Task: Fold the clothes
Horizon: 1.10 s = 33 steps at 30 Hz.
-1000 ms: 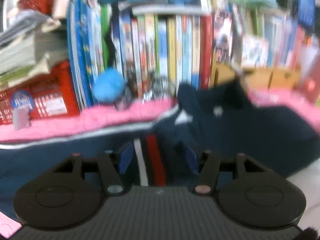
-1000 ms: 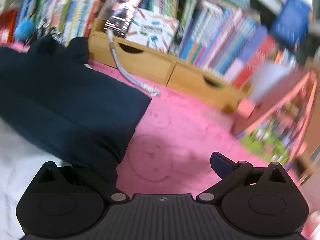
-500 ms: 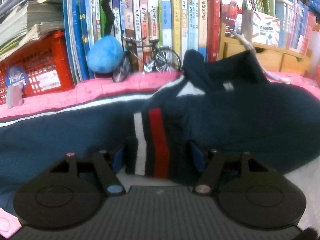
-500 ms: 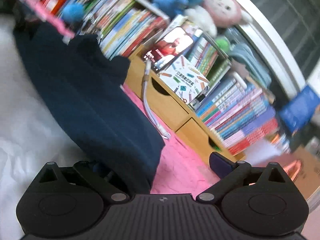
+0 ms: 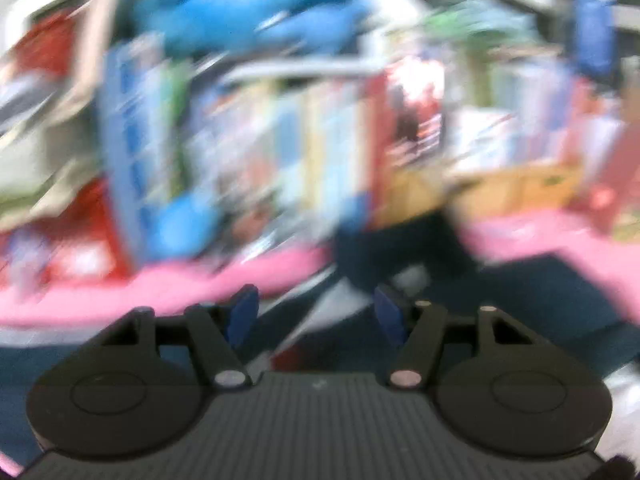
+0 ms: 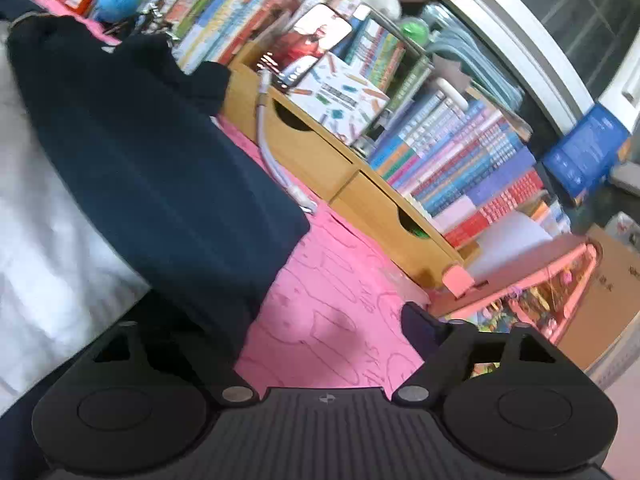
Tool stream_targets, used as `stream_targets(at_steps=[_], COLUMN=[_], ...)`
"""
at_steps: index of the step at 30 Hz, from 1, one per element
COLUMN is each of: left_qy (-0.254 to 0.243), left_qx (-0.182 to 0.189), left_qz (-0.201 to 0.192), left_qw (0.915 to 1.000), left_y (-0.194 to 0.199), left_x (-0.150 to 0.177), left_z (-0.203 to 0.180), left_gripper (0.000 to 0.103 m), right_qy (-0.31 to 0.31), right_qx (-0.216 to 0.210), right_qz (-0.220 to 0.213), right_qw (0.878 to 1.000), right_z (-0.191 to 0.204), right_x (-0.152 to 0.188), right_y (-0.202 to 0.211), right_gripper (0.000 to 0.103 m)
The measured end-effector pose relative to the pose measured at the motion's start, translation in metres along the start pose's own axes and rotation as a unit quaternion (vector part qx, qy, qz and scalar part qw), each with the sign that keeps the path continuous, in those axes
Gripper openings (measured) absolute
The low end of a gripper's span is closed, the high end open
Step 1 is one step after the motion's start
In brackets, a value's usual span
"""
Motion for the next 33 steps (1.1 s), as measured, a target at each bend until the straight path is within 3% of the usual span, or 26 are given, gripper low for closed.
stream_targets(at_steps=[3, 5, 6, 8, 12, 15, 20, 24, 27, 31, 33], left_qy=[-0.048, -0.079, -0.089, -0.089, -0.101, -0.085, -0.092, -0.076, -0.068, -0.045, -0.022], left_qx=[0.093, 0.135, 0.154, 0.177, 0.174, 0.164, 0.155, 0.148, 0.140, 0.133, 0.139], left_qz=[0.024, 0.049, 0.066, 0.098, 0.152, 0.127, 0.108, 0.080, 0.086, 0.125, 0.100], left_qw=[0.9942, 0.9865, 0.9819, 0.9753, 0.9677, 0.9745, 0.9777, 0.9828, 0.9840, 0.9822, 0.9850], left_y=[-0.041, -0.074, -0.093, -0.125, -0.179, -0.193, -0.202, -0.205, -0.205, -0.195, -0.172], left_x=[-0.013, -0.010, -0.007, 0.005, 0.039, 0.043, 0.044, 0.044, 0.037, 0.025, 0.011], left_z=[-0.087, -0.143, -0.169, -0.206, -0.250, -0.256, -0.261, -0.259, -0.258, -0.246, -0.222], left_gripper=[0.061, 0.045, 0.041, 0.035, 0.033, 0.033, 0.034, 0.034, 0.035, 0.037, 0.041], right_qy=[0.024, 0.043, 0.053, 0.073, 0.078, 0.080, 0.049, 0.029, 0.020, 0.011, 0.012], right_qx=[-0.010, -0.015, -0.017, -0.020, -0.029, -0.038, -0.052, -0.056, -0.054, -0.059, -0.058], right_qz=[-0.001, -0.002, -0.002, -0.005, -0.002, 0.002, 0.025, 0.033, 0.036, 0.055, 0.056], right_qw=[1.000, 0.999, 0.998, 0.997, 0.997, 0.996, 0.997, 0.997, 0.998, 0.997, 0.997], right_z=[0.013, 0.022, 0.026, 0.033, 0.037, 0.038, 0.034, 0.027, 0.024, 0.022, 0.018], right_x=[-0.003, -0.004, -0.005, -0.005, -0.004, -0.004, 0.000, 0.009, 0.014, 0.019, 0.023], right_y=[0.001, 0.001, 0.002, 0.003, 0.002, -0.001, 0.003, 0.030, 0.044, 0.052, 0.059], right_gripper=[0.049, 0.033, 0.030, 0.019, 0.013, 0.007, 0.004, 0.004, 0.004, 0.004, 0.005])
Point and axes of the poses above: each gripper's, at about its wrist camera, not at the fingertips, and y roughly against the way its jaws point, z to its left, x to its underside, the point moved 9 cm from there along -y, roughly the way its jaws point, and after that the axes turned 7 degrees about -z, right-handed, at the moved point
